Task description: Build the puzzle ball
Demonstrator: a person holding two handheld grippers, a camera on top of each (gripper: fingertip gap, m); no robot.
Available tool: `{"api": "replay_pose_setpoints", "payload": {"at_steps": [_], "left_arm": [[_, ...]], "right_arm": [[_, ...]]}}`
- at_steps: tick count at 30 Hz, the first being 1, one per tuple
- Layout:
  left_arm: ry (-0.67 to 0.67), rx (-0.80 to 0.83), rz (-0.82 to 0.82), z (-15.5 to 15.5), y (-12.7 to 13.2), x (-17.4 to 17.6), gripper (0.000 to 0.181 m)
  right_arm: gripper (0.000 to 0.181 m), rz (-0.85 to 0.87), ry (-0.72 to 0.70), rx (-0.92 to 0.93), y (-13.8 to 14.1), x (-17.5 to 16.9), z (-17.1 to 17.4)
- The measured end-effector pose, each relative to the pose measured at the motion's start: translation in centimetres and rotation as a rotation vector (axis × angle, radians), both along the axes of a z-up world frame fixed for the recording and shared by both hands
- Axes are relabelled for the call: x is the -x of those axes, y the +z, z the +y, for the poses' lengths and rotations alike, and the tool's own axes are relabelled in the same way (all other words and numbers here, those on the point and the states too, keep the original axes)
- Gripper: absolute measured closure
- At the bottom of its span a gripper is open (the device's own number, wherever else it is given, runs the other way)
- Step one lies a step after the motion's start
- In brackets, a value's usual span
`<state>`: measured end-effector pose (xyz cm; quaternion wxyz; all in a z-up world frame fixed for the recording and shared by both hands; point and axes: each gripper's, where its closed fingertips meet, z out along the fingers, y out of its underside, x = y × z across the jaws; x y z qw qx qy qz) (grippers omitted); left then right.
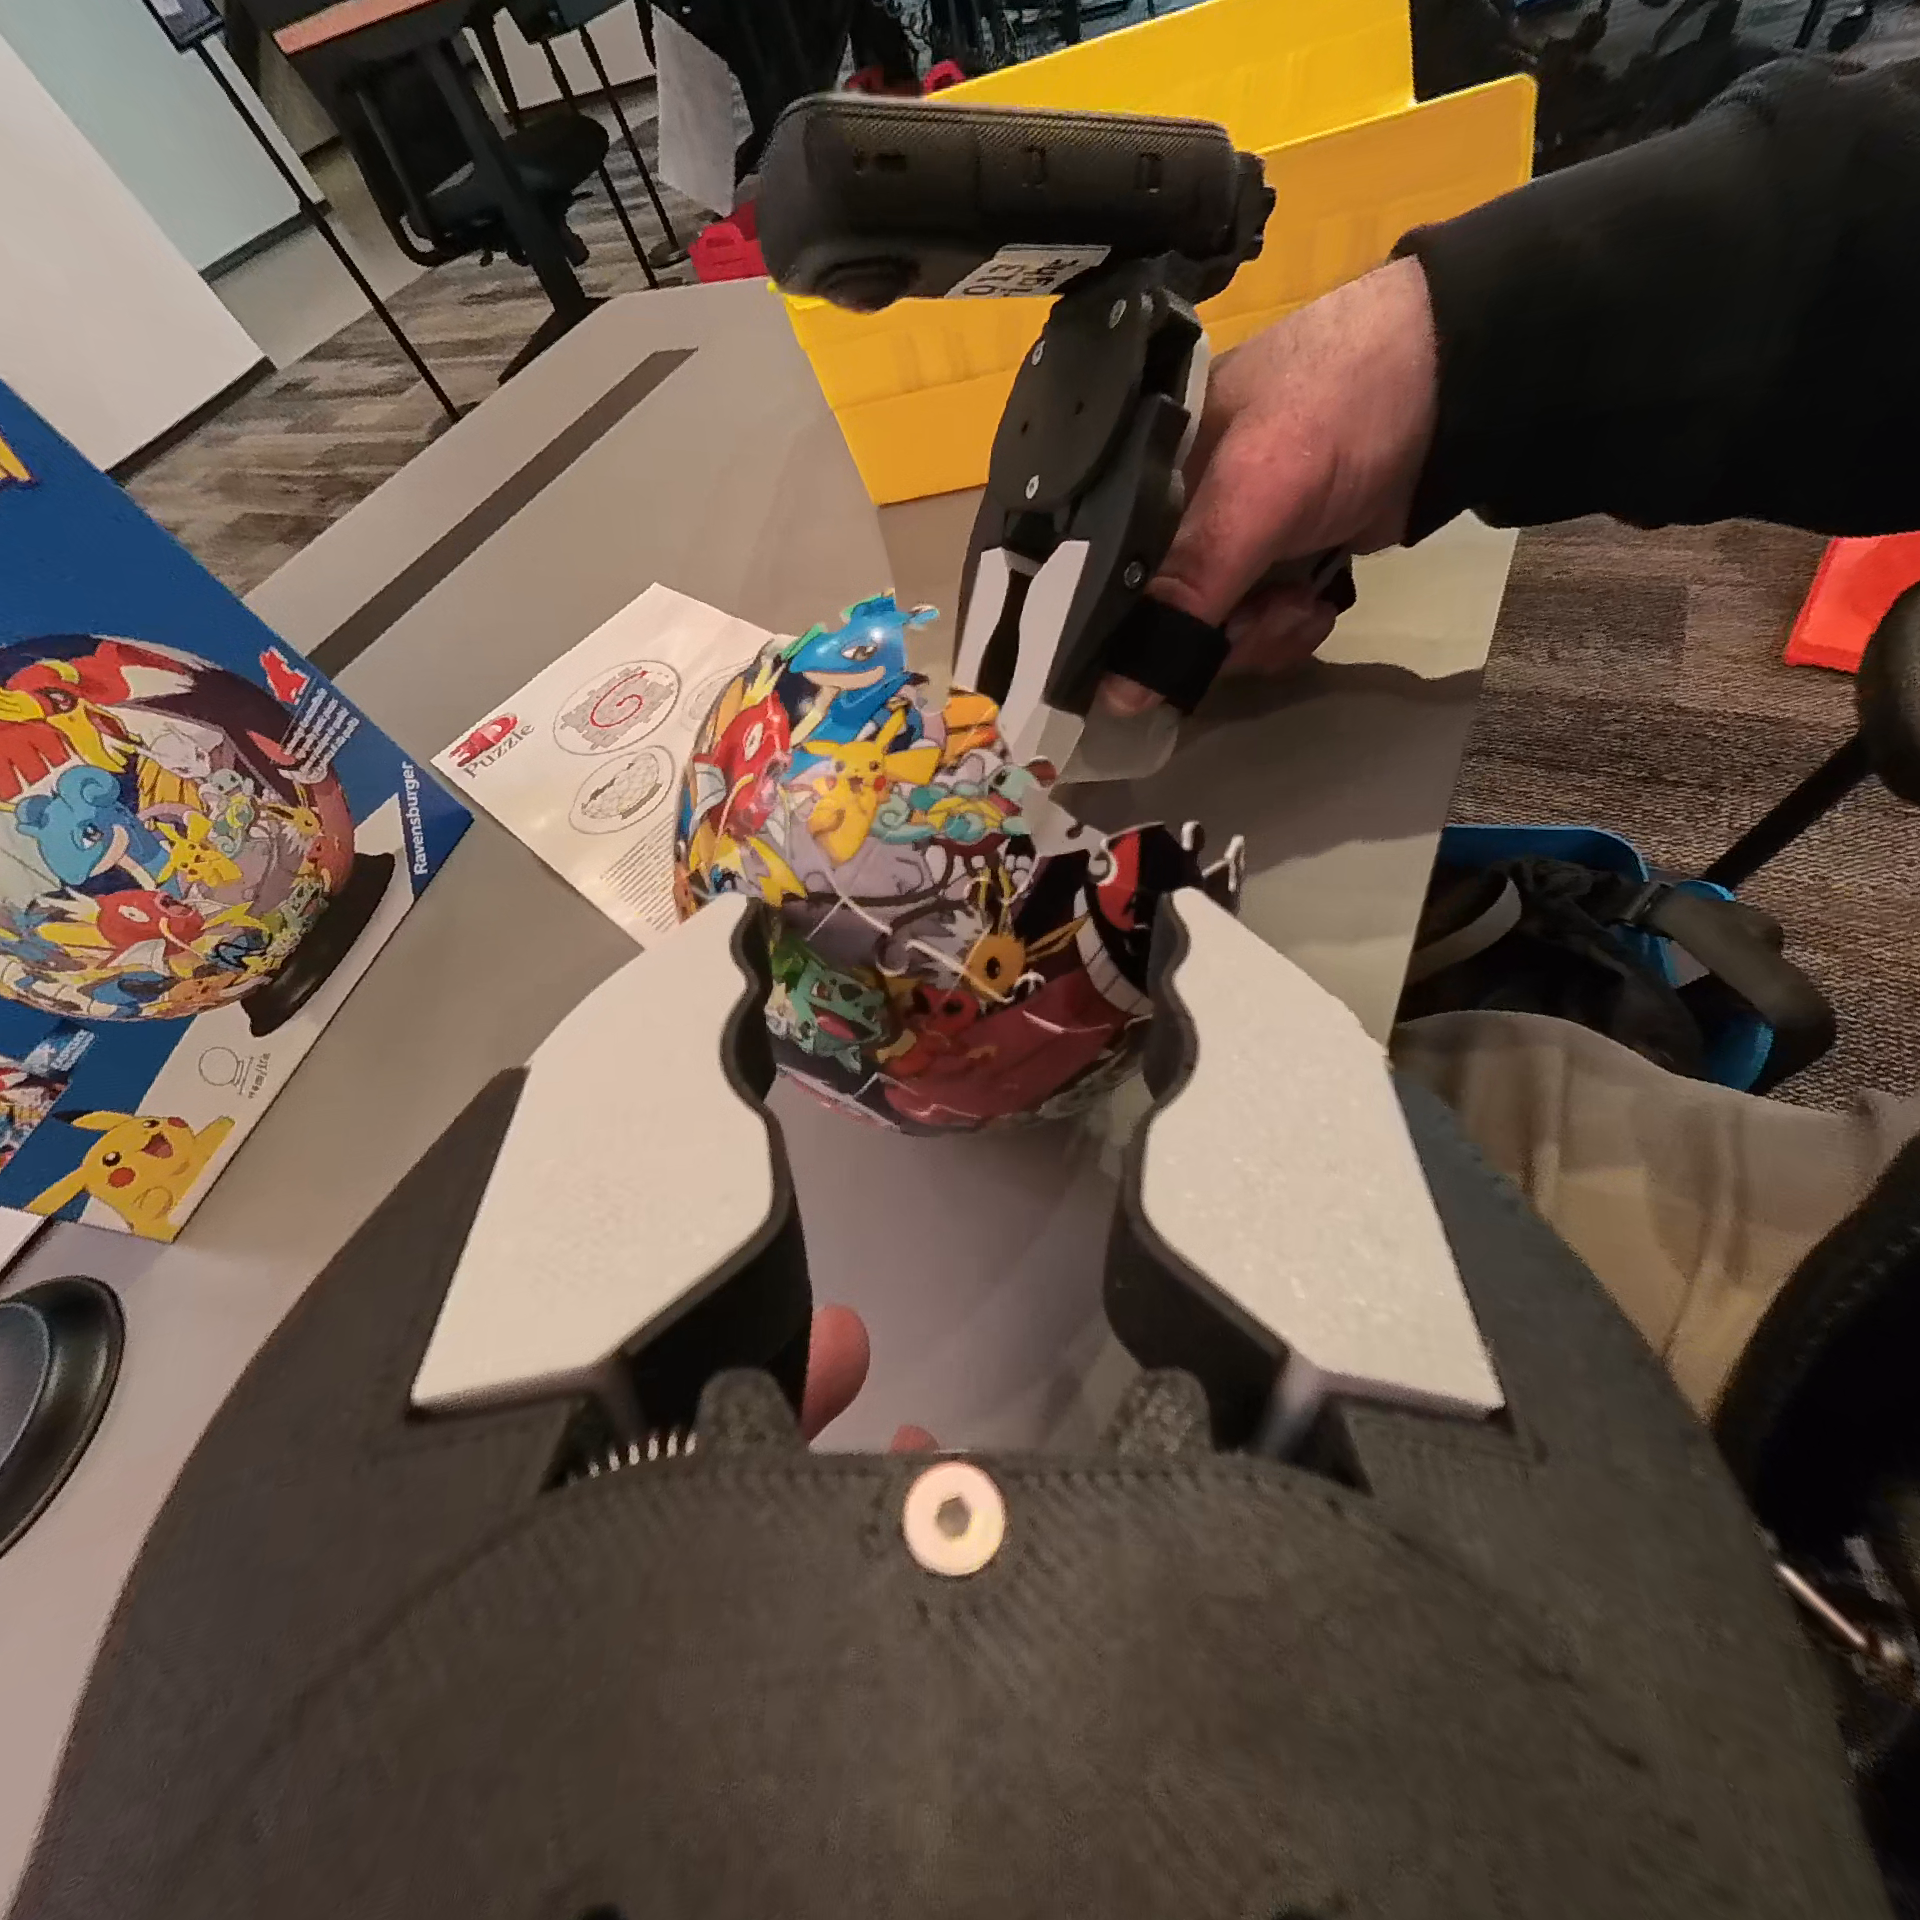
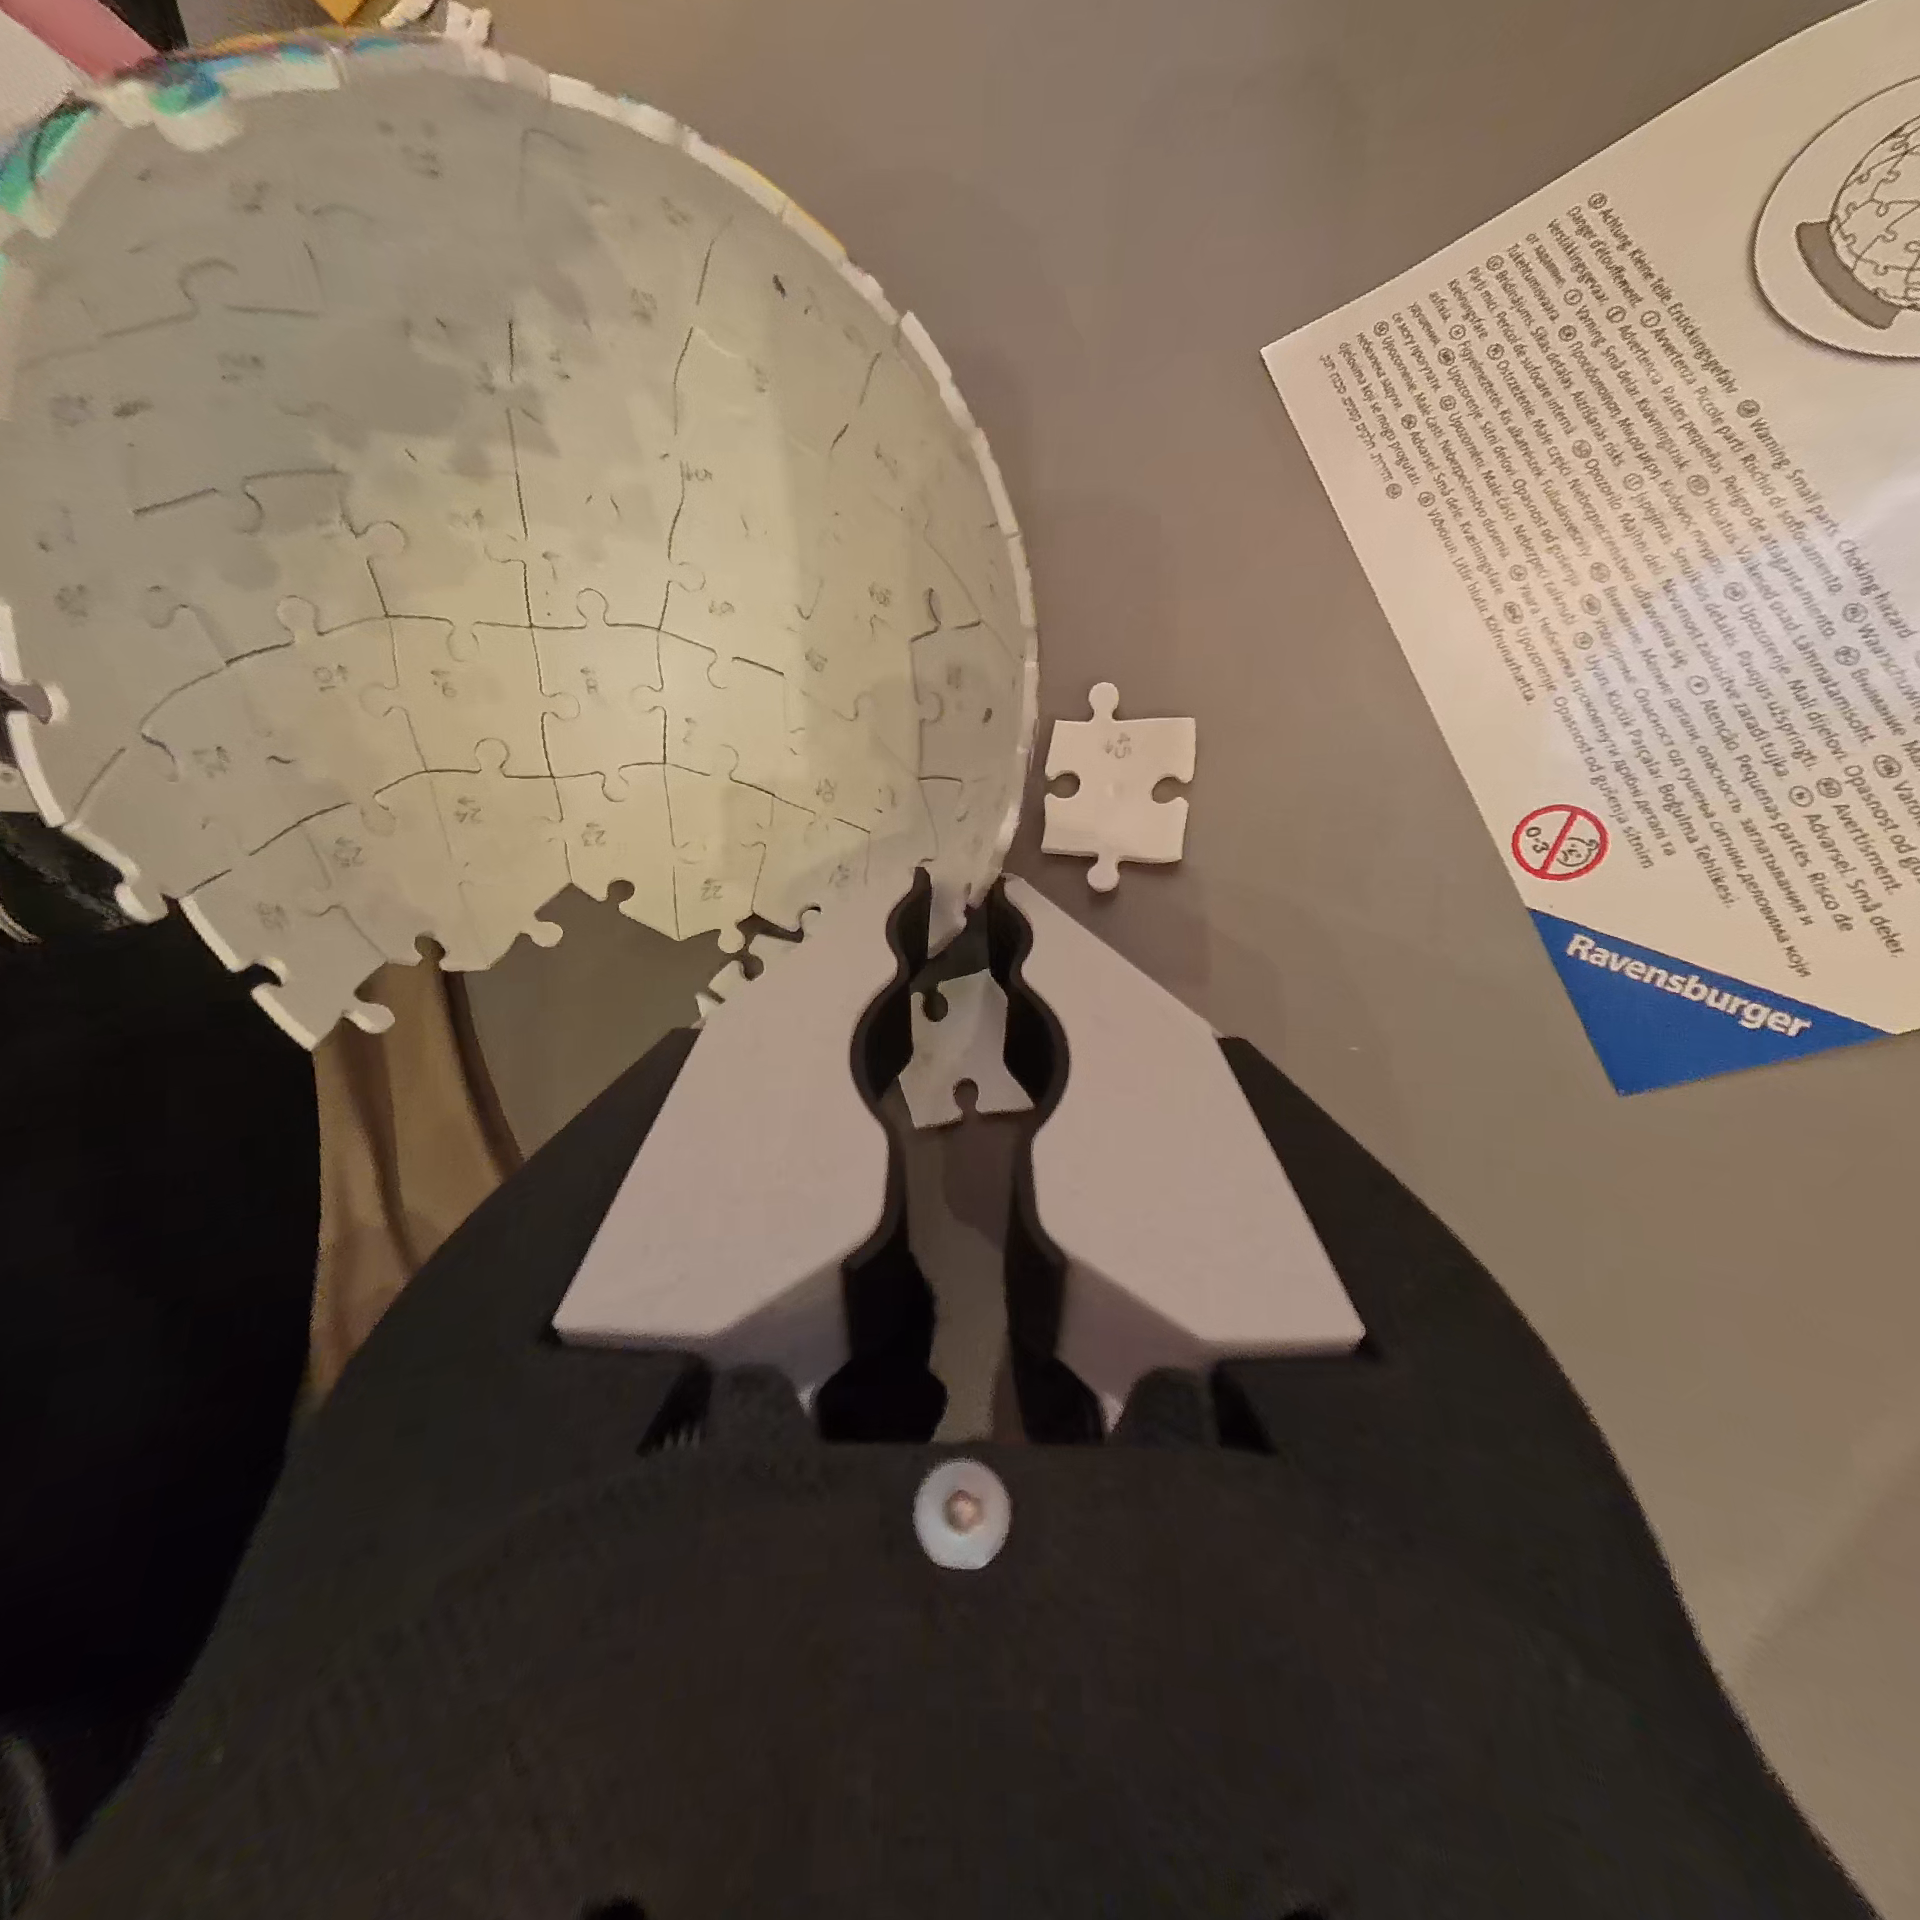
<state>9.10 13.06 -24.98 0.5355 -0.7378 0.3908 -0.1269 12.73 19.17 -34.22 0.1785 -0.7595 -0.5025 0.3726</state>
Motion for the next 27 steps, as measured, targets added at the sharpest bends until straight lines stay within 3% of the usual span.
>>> {"api": "replay_pose_setpoints", "payload": {"at_steps": [19,27], "left_arm": [[-0.019,-0.051,0.057,-0.8,-0.1,-1.0,0.112],[-0.022,-0.068,0.083,-1.1,-0.2,-1.3,0.112]], "right_arm": [[0.163,-0.064,0.044,-0.101,-0.3,-0.2,-0.1],[0.147,-0.088,0.097,-0.124,-0.1,-0.3,-0.8]]}}
